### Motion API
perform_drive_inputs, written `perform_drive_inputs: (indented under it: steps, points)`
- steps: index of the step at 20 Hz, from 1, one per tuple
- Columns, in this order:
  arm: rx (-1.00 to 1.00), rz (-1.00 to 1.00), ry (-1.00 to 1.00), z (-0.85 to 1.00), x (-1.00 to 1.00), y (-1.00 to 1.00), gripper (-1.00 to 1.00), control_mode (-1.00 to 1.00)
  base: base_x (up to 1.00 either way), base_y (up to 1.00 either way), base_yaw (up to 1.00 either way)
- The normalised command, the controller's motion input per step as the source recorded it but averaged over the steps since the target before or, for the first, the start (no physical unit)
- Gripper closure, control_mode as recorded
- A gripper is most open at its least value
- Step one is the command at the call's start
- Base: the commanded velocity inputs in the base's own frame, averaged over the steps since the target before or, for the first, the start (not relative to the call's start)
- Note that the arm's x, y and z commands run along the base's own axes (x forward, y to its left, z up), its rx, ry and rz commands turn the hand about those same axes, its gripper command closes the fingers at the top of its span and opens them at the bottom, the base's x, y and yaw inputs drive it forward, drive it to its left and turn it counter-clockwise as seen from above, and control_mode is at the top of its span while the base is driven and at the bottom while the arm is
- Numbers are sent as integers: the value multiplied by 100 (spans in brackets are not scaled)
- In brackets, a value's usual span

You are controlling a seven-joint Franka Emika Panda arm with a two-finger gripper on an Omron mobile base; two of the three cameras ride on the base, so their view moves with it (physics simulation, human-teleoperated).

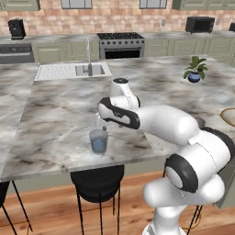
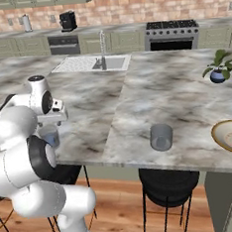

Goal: There are four ice cubes in the ice bowl. Place two ice cubes in each glass of water.

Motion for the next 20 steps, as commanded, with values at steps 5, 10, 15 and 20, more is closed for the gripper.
perform_drive_inputs:
  steps: [5, 10, 15, 20]
  points:
    - [0, -3, 0, 24, -48, -47, -100, -100, 0, 0, 0]
    - [0, 0, 0, 13, -49, -32, -100, -100, 0, 0, 0]
    - [0, 0, 0, 2, -12, -6, -100, -100, 0, 0, 0]
    - [0, 0, 0, 0, 0, 0, -100, -100, 0, 0, 0]
